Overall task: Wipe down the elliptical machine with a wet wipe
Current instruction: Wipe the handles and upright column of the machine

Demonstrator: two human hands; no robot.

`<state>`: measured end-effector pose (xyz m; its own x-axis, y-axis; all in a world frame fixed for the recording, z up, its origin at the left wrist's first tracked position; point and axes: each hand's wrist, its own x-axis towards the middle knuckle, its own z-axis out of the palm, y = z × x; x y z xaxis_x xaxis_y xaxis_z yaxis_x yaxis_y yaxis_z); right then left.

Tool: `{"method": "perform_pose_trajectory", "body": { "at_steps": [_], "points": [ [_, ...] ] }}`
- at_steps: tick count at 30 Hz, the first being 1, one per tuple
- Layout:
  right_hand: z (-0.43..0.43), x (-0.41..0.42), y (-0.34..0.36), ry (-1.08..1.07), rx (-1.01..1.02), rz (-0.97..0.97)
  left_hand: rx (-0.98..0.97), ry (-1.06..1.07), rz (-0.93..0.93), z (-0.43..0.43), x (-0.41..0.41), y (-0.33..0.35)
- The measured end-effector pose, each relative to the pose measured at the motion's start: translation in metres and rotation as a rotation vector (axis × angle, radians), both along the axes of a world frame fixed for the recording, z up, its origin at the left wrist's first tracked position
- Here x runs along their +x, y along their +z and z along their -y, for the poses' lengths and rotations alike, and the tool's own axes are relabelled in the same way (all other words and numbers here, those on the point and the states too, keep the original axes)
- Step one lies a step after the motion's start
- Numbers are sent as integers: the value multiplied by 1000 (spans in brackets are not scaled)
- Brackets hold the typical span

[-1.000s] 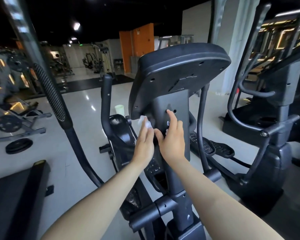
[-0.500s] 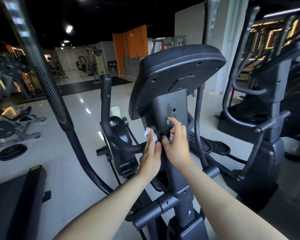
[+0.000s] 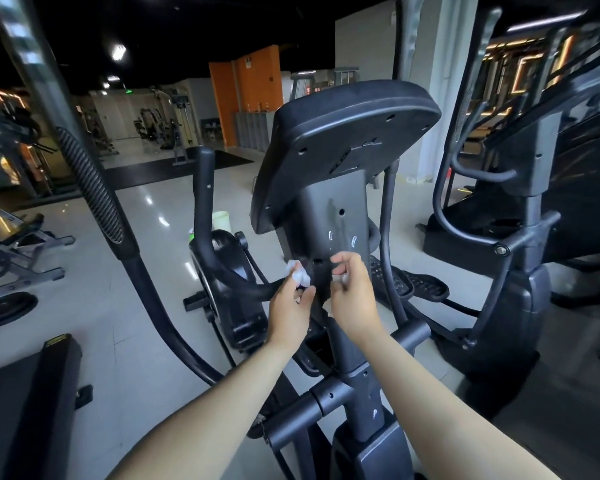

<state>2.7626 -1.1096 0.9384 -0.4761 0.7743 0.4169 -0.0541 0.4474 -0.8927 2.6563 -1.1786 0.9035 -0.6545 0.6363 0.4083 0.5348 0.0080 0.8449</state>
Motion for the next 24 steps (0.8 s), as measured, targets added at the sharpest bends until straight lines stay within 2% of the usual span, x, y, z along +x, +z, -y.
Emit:
{"method": "perform_pose_trajectory", "body": {
  "at_steps": [3,5,8,12,15,18,21,24],
  "points": [
    [5,5,-3,38,-100,-9,85,15,126,9,-2,15],
    [8,9,-3,54,-184,-22,110,-66,176,15,-3,27],
    [18,10,0,126,-243,-39,47,-167,147,22,-7,40],
    [33,3,5,247,-192,-50,15,-252,118,31,-10,53],
    [36,-2,9,158,-192,-94,74,-268,151,38,-4,54],
    [33,-9,16,24,-341,-237,47,-266,254,43,1,43],
    [32,-17,27,55,-469,-352,-45,-368,260,43,3,42],
    [37,-23,37,107,-470,-340,-19,-371,297,37,2,51]
  ]
}}
